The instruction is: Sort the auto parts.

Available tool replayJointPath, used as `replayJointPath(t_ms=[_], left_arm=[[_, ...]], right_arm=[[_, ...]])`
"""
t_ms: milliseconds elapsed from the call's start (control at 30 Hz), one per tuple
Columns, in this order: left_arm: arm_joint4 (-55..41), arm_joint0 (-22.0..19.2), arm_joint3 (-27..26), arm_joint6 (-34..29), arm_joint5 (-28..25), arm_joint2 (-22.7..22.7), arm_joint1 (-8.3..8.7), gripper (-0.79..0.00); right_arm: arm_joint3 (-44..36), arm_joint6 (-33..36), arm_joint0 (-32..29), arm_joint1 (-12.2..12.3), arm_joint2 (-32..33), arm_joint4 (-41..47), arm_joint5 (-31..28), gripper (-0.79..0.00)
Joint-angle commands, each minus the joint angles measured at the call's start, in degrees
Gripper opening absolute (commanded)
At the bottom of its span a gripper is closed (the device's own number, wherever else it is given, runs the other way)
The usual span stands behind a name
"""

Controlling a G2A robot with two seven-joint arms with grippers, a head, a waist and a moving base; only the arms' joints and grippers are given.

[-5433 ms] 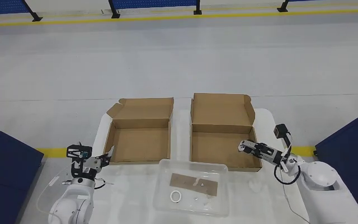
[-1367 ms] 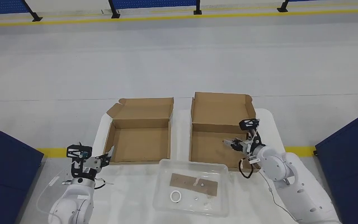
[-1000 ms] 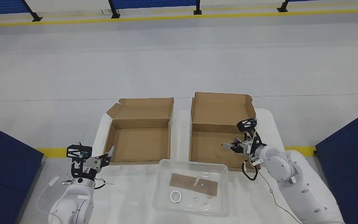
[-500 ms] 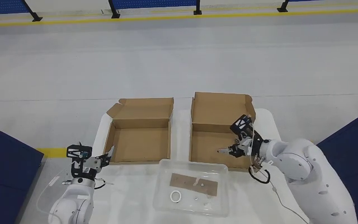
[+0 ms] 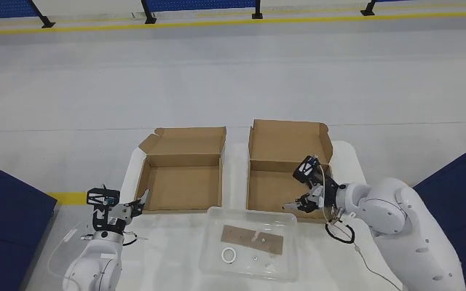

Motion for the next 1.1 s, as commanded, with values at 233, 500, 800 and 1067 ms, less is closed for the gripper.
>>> replayJointPath(t_ms=[233, 500, 800, 1067], left_arm=[[0.00, 0.00, 0.00, 0.00, 0.00, 0.00, 0.00, 0.000], [0.00, 0.00, 0.00, 0.00, 0.00, 0.00, 0.00, 0.000], [0.00, 0.00, 0.00, 0.00, 0.00, 0.00, 0.00, 0.000], [0.00, 0.00, 0.00, 0.00, 0.00, 0.00, 0.00, 0.000]], right_arm=[[-4.39, 16.71, 9.11, 0.21, -10.42, 2.80, 2.94, 0.000], [-2.45, 20.62, 15.22, 0.85, -19.00, 5.73, 6.85, 0.000], [-3.16, 20.62, 16.53, 0.84, -25.73, 0.51, 6.96, 0.000], [-0.87, 20.62, 23.68, 1.57, -36.49, 1.11, 11.30, 0.000]])
